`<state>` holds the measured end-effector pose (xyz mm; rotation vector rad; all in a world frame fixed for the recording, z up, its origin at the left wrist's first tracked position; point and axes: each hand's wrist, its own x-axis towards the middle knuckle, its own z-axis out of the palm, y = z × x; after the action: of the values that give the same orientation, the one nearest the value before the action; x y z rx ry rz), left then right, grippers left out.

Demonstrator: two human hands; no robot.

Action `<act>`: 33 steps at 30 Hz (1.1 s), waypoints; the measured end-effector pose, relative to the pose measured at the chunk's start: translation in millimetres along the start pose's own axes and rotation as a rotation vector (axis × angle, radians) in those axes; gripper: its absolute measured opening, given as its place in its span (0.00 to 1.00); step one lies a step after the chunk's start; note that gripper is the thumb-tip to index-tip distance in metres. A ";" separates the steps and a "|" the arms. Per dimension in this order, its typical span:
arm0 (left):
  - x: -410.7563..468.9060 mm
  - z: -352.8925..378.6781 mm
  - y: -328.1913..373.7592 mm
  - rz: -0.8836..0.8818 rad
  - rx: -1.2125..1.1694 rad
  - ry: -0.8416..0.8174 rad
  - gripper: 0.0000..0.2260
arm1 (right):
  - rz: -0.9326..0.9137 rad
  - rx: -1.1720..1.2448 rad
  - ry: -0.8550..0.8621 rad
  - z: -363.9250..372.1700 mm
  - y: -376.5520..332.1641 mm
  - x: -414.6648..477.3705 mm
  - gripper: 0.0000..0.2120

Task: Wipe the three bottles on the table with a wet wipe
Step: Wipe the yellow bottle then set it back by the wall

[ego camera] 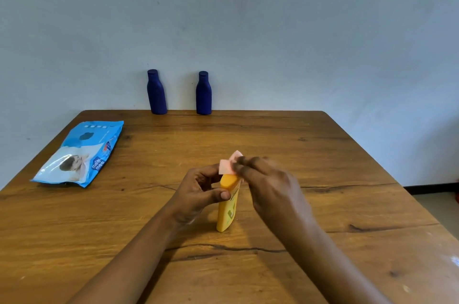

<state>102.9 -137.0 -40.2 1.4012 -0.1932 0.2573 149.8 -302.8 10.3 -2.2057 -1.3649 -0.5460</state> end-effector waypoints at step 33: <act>0.1 3.4 -2.5 0.019 -0.022 -0.037 0.16 | 0.006 0.018 0.066 7.0 -3.9 -8.9 0.16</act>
<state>103.8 -140.7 -42.0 1.3838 -0.2390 0.2447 143.0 -303.5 0.4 -2.1572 -1.3239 -0.5972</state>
